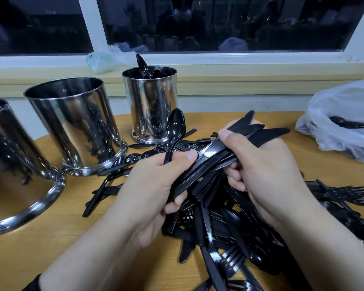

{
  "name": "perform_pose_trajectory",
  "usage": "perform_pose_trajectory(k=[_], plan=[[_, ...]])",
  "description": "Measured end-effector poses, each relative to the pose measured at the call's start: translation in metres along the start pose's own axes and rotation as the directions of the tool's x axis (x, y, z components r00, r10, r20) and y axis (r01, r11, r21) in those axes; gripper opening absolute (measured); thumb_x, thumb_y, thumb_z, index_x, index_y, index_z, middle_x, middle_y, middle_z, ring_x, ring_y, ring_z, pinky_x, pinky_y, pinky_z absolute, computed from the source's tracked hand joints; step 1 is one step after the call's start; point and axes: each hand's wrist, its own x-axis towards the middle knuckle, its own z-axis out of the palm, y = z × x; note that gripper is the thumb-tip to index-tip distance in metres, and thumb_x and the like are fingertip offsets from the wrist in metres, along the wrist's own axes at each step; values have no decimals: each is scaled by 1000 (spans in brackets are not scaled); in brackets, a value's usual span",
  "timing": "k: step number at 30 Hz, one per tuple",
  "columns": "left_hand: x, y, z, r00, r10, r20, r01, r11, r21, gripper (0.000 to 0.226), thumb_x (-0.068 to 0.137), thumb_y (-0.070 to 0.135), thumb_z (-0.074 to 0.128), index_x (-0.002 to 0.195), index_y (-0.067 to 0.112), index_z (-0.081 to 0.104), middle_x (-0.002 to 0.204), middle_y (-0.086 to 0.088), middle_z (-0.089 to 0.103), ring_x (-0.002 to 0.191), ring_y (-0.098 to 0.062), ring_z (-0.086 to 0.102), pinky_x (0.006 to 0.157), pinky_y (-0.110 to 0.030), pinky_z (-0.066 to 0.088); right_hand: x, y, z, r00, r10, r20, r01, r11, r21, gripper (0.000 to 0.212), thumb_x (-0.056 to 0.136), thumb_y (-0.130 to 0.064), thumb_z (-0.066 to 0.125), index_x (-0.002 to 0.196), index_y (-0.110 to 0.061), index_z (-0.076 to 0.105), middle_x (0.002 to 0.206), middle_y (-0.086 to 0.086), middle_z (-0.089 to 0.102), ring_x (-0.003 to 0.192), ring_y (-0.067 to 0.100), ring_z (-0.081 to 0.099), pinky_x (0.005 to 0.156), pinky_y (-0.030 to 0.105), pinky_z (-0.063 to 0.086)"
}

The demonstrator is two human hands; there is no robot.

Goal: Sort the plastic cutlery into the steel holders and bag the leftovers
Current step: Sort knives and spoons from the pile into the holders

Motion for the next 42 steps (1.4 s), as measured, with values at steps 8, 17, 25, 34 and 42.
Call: perform_pose_trajectory(k=[8,17,25,34,42], plan=[[-2,3,8,996,11,-89,-17,998,-64,36,99,41,59,99,9,75,77,-11,74,58,-20,64,44,-23,47,1,4,1,999,-46,-15,45,998,-36,37,99,-21,62,87,13,52,67,25,24,62,36,18,50,36,15],[-1,14,-13,980,125,-155,-110,988,105,36,102,48,57,87,26,81,99,0,80,100,-19,75,97,-46,57,1,-12,11,989,-90,-116,85,995,-51,26,98,-22,65,77,-7,63,72,16,34,52,18,32,43,25,27],[-29,50,-57,924,252,-289,-211,964,164,37,102,45,59,87,17,77,53,4,44,43,-13,35,44,-27,29,0,-52,41,986,-131,-100,111,976,-185,41,87,-44,74,68,-9,66,67,13,44,52,19,37,43,24,33],[-66,72,-133,885,264,-383,-245,964,99,34,109,36,43,84,24,62,56,9,36,46,-12,24,44,-24,19,11,-84,140,975,-219,41,223,954,-201,38,97,-29,65,63,-12,66,57,5,41,48,18,34,44,24,28],[-90,86,-188,754,402,-519,-406,907,112,32,106,34,51,83,24,70,56,7,33,47,-13,22,51,-27,16,35,-115,241,940,-316,132,334,931,-149,28,95,-20,64,68,-11,57,53,2,39,45,18,34,41,23,26]])
